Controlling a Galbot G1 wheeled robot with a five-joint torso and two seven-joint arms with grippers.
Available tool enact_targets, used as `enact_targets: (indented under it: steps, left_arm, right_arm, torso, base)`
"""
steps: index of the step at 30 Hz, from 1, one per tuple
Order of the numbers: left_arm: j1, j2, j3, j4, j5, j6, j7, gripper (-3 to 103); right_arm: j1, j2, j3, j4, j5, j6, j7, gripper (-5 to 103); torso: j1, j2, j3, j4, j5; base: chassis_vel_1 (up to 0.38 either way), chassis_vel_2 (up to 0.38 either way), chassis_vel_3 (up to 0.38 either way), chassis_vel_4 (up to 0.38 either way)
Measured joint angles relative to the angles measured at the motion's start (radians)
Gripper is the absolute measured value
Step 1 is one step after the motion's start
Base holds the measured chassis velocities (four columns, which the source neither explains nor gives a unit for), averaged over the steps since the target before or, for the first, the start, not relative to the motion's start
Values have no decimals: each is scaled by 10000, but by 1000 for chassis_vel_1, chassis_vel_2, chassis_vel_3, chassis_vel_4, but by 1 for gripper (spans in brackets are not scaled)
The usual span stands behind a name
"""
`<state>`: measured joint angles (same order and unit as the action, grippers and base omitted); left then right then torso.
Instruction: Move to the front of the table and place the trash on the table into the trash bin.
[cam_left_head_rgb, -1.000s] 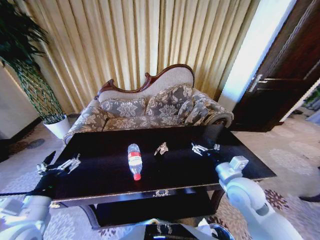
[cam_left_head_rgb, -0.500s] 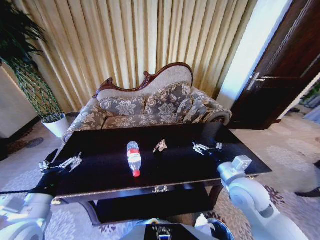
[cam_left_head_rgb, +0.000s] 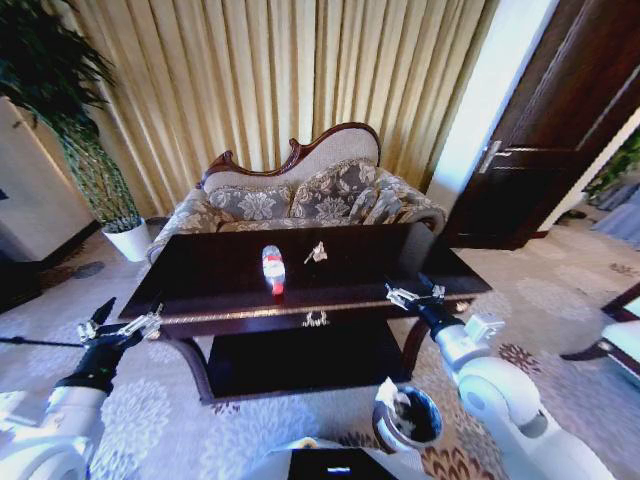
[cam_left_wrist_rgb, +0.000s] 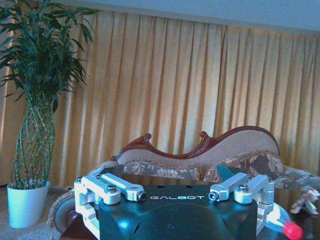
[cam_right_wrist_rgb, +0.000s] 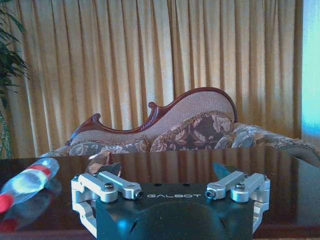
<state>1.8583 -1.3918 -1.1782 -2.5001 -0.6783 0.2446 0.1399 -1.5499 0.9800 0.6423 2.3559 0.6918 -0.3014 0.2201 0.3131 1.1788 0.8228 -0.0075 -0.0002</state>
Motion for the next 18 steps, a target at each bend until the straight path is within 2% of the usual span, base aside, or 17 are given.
enact_targets:
  steps: [18]
  left_arm:
    - [-2,-2,1,0,5,-2,6,100]
  right_arm:
    - [10,-9,-5,-18,-4,10,-6,100]
  torso:
    - [11,-8,5,-1,1]
  base:
    - [157,-153,-161,151]
